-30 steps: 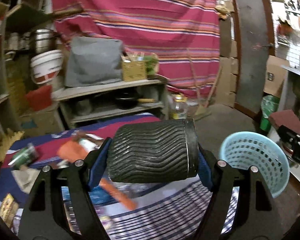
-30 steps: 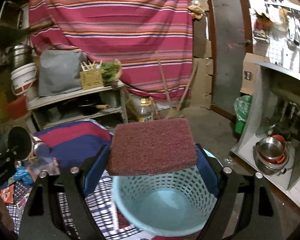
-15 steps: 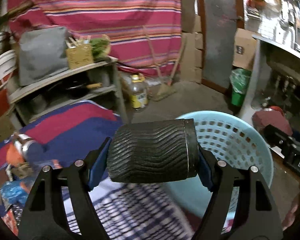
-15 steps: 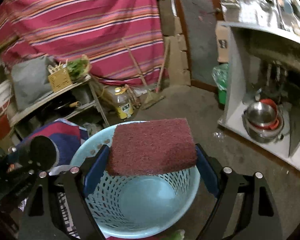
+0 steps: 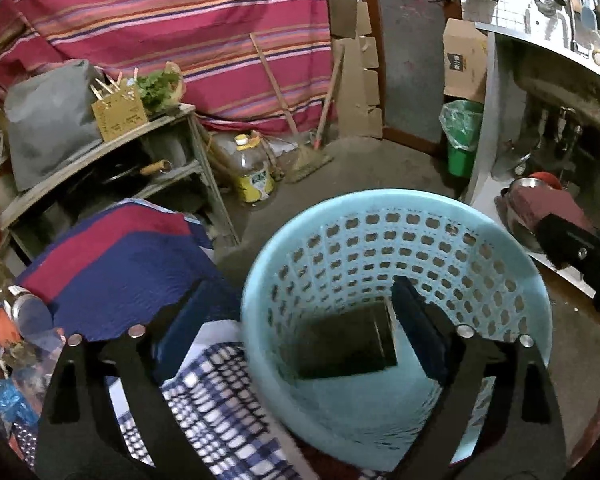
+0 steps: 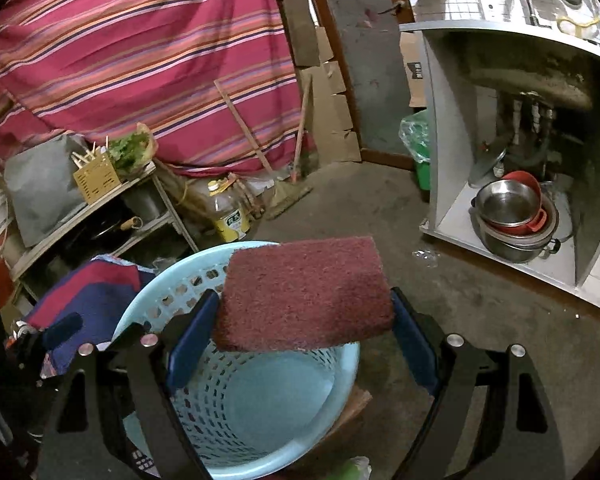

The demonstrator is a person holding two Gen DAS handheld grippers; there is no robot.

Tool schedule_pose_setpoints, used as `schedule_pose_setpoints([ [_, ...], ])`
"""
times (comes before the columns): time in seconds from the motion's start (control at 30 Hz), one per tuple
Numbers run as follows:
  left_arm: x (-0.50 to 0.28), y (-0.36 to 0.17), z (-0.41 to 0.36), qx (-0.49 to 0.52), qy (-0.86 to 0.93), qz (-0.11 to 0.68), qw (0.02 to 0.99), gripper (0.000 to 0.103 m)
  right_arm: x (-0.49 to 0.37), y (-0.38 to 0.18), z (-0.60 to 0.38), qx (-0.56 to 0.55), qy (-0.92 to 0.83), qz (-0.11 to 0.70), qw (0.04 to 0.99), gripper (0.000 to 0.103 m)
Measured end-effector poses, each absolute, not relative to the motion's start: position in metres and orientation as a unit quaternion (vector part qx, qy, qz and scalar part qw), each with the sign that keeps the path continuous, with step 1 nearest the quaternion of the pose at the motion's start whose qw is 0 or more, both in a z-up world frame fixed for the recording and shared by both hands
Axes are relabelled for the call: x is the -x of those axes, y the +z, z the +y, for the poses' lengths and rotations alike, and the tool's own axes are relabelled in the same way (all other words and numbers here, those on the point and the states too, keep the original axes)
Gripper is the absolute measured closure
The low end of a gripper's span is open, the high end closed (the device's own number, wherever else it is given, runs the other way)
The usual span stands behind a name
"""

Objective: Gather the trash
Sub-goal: 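Open the left tool to drop the cup while the right tool drops the pad into the basket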

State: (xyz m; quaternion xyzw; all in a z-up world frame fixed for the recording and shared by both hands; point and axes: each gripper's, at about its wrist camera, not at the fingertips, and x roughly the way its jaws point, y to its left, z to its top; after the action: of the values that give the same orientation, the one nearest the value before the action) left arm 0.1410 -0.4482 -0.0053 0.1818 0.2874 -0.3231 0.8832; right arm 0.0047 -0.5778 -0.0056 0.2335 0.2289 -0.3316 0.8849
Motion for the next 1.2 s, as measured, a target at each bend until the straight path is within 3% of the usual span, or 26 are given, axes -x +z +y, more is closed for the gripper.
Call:
schedule_pose_setpoints([
  [0.63,-0.145,0.056,-0.247,-0.128,-0.116,0.23,0.958,0.006,-0.074,-0.021,-0.534,-0.17,-0.274,0.286,0.902,0.02],
  [0.83,-0.155,0.065,-0.174,-0.104,-0.061,0.248,0.961,0.006,-0.082,-0.027,-0.53,-0.161,-0.283,0.289,0.9,0.014],
  [1.2,-0.192,0.047,-0.044,-0.049,0.028,0.284,0.957,0.006,-0.093,0.029,-0.442,-0.112,-0.201,0.245,0.942,0.012],
])
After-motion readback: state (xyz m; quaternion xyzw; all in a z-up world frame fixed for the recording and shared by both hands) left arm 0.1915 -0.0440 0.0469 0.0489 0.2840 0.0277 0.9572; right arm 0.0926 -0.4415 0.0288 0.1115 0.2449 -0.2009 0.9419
